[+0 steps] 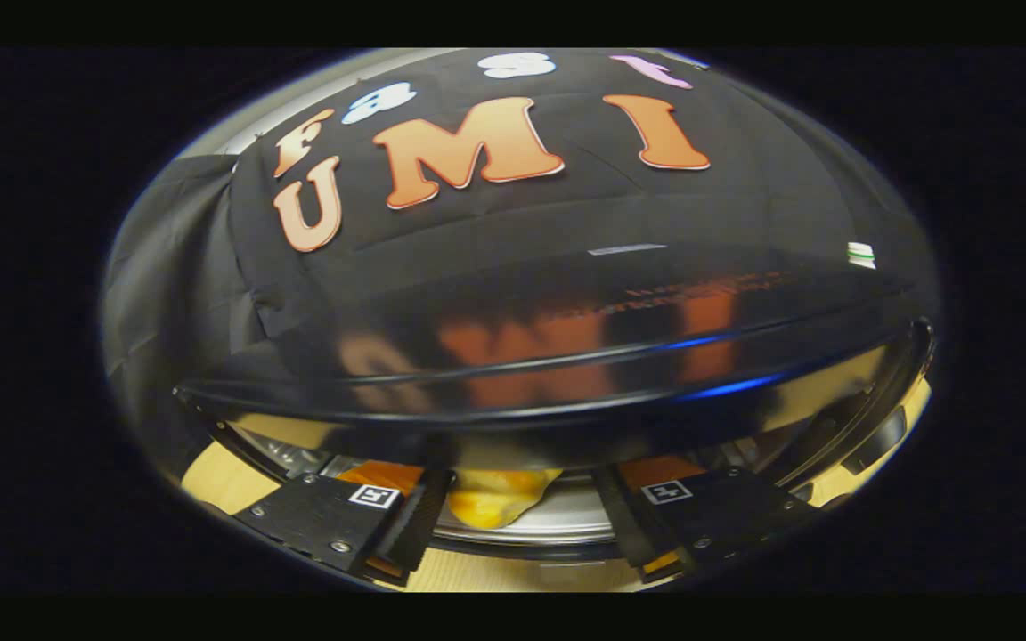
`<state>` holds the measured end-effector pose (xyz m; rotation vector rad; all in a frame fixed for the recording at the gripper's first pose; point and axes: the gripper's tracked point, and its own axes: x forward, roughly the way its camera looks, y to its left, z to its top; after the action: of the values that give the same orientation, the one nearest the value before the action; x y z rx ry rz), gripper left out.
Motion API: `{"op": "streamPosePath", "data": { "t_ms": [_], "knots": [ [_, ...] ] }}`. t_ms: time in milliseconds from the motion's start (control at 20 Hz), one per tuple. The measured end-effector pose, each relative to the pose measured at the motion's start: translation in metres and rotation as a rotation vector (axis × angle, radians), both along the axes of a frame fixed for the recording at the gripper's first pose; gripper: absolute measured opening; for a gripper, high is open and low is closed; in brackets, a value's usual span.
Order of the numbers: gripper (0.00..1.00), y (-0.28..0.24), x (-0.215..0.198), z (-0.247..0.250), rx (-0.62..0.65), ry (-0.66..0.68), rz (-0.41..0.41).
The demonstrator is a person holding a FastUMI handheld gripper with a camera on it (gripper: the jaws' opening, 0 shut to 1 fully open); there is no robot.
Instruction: Open the toaster oven, put the food inside, and close the toaster oven door.
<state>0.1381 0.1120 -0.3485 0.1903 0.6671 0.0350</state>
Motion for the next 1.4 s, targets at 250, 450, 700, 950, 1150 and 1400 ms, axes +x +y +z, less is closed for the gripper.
{"op": "streamPosePath", "data": {
  "t_ms": [250, 450, 700, 950, 1150, 1400],
  "knots": [
    [0.91, 0.001, -0.015, 0.036, -0.063, -0.066, 0.062],
    [0.92, 0.01, -0.059, 0.072, 0.029, -0.07, 0.109],
    [0.92, 0.014, -0.124, 0.092, 0.067, -0.062, 0.17],
    [0.92, 0.014, -0.185, 0.081, 0.077, 0.012, 0.22],
    [0.93, 0.019, -0.225, 0.067, 0.191, 0.111, 0.219],
    [0.93, -0.003, -0.254, 0.06, 0.167, 0.141, 0.203]
  ]
}}
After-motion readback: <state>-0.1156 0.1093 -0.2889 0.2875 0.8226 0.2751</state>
